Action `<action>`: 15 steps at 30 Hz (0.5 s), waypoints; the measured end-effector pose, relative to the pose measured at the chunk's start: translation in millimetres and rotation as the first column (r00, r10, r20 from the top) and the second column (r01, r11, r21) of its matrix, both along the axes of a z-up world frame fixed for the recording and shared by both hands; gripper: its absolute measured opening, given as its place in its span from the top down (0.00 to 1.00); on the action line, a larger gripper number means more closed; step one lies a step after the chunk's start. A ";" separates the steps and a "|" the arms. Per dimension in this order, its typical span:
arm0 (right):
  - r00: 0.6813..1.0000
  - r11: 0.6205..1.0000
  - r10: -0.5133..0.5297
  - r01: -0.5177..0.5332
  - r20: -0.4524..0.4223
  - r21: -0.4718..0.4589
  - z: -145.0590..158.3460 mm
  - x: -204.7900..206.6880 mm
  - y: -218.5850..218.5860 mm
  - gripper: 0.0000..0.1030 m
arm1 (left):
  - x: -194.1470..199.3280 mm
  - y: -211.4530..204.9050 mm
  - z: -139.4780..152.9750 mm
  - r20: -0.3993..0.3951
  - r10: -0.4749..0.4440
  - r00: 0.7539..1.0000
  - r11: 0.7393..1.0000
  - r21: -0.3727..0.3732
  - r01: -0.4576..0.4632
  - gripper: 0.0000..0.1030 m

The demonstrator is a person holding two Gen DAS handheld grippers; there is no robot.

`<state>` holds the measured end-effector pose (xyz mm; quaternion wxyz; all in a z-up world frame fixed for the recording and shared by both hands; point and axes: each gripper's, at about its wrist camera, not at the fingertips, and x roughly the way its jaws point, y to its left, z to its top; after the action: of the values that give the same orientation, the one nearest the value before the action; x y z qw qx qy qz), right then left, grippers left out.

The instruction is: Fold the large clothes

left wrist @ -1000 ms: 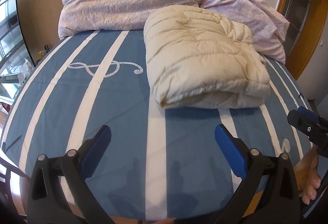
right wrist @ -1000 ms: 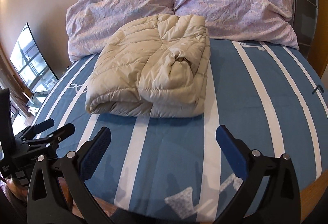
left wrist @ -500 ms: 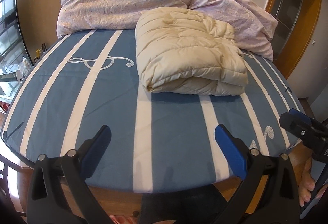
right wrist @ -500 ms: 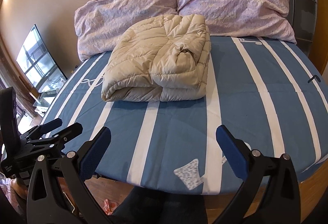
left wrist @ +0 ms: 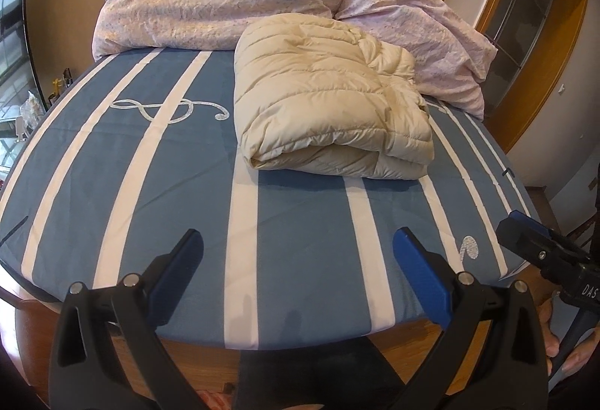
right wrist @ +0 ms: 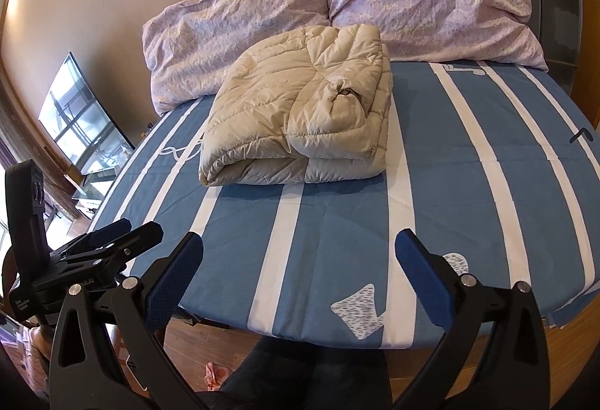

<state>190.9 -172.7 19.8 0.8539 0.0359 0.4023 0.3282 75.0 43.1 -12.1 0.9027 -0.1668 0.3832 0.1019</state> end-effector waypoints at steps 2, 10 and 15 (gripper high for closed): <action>1.000 1.000 -0.001 0.001 0.000 0.000 0.1 0.6 -0.4 0.01 | 0.8 -0.1 1.0 0.002 -0.003 1.000 1.000 -0.002 0.003 0.02; 1.000 1.000 -0.004 0.004 -0.004 0.004 -0.2 2.0 -1.5 0.01 | 3.0 -1.2 1.2 0.001 -0.011 1.000 1.000 -0.006 0.011 0.02; 1.000 1.000 -0.010 0.010 -0.007 0.005 -1.1 3.4 -1.2 0.01 | 4.6 -0.9 -0.1 -0.002 -0.018 1.000 1.000 -0.012 0.018 0.02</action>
<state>194.2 -173.9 18.7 0.8540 0.0411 0.4044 0.3248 79.7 42.2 -12.2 0.9022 -0.1688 0.3863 0.0914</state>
